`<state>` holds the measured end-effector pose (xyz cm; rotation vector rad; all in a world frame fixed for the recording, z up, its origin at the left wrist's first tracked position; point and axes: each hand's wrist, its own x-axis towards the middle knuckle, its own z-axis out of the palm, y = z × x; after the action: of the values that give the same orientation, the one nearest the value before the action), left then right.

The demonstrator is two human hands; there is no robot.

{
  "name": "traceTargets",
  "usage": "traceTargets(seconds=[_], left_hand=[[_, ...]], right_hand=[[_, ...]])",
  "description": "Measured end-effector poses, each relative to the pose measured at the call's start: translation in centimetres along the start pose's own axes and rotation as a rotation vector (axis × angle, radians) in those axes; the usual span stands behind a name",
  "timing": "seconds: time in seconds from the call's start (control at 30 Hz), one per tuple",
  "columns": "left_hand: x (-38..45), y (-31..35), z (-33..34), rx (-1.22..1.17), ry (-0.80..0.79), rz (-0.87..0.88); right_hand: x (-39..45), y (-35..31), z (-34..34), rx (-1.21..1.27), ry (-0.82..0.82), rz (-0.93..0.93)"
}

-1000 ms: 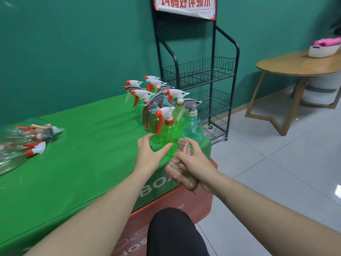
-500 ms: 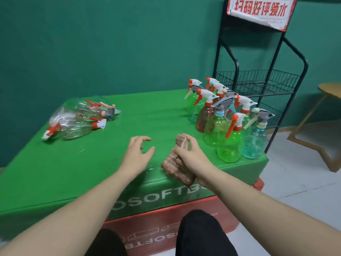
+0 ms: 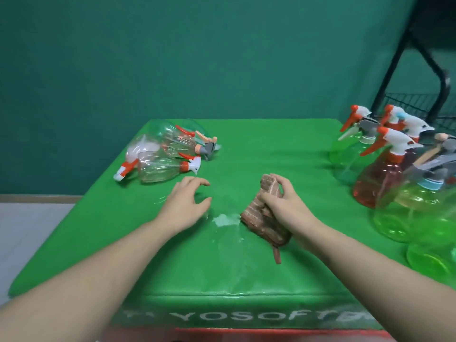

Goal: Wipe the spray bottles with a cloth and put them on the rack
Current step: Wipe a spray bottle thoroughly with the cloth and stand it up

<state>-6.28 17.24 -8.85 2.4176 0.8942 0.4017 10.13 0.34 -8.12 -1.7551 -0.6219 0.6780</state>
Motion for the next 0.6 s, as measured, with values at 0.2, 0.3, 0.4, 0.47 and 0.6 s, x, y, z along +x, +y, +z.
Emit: traceTargets(seconds=[0.2,0.3,0.4,0.47,0.6], left_hand=[[5.4,-2.8,-1.3,0.195,0.044,0.011],[8.4,-3.0,-1.3,0.299,0.056,0.029],[11.6,-3.0,-1.0,0.379,0.052,0.001],[13.8,-3.2,-0.7,0.48,0.045,-0.032],[17.2,-3.1,-0.2,0.545,0.056,-0.082]], right_hand=[[5.6,-0.8,1.6,-0.04,-0.039,-0.036],[7.9,-0.9,2.0,-0.086,-0.042,-0.054],[9.8,-1.1,2.1,-0.093,-0.07,-0.053],[11.0,-1.2,2.1,-0.109,-0.053,-0.067],[12.4,-1.2,2.0,-0.13,-0.046,-0.078]])
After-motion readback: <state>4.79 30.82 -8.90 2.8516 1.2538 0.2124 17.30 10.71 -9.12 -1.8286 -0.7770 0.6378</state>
